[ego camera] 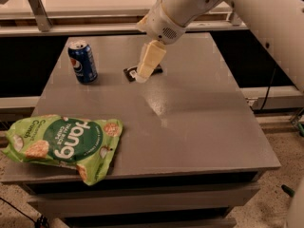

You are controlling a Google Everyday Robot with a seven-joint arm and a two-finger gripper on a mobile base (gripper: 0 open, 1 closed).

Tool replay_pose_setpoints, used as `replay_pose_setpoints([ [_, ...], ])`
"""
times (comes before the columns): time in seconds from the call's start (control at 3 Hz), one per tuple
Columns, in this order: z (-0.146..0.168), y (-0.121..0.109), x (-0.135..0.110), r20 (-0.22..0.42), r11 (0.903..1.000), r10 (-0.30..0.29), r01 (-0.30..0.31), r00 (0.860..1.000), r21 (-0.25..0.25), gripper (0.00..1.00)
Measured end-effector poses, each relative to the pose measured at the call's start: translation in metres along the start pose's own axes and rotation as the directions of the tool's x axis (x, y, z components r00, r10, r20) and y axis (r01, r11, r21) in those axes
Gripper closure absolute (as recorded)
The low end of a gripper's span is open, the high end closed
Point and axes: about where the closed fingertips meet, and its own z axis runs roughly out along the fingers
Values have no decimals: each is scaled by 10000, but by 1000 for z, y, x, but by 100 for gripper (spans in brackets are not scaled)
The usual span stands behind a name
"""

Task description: Pick pepsi can

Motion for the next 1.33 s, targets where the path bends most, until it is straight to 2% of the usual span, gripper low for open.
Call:
replay_pose_setpoints([
  [0.67, 64, -37, -40, 929, 9976, -57, 121, 9957, -677, 0],
  [1.33, 125, -60, -69, 1451, 9923, 84, 97, 9894, -1235, 0],
])
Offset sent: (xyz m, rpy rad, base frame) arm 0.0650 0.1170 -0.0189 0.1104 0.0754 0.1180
